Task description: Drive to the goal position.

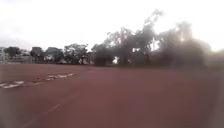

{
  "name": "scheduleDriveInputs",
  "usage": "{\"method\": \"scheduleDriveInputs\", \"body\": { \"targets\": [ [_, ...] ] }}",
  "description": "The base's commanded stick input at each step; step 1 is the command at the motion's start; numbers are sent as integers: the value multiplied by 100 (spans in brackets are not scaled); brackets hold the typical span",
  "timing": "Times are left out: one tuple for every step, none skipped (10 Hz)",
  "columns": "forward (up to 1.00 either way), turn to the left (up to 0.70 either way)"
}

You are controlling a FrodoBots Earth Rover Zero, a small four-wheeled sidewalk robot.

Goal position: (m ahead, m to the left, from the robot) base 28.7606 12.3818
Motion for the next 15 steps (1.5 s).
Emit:
{"method": "scheduleDriveInputs", "body": {
  "targets": [
    [70,0],
    [70,0],
    [70,0],
    [70,0],
    [70,0],
    [70,0],
    [70,0],
    [70,0],
    [70,0],
    [70,0],
    [70,0],
    [70,0],
    [70,0],
    [70,0],
    [70,0]
  ]
}}
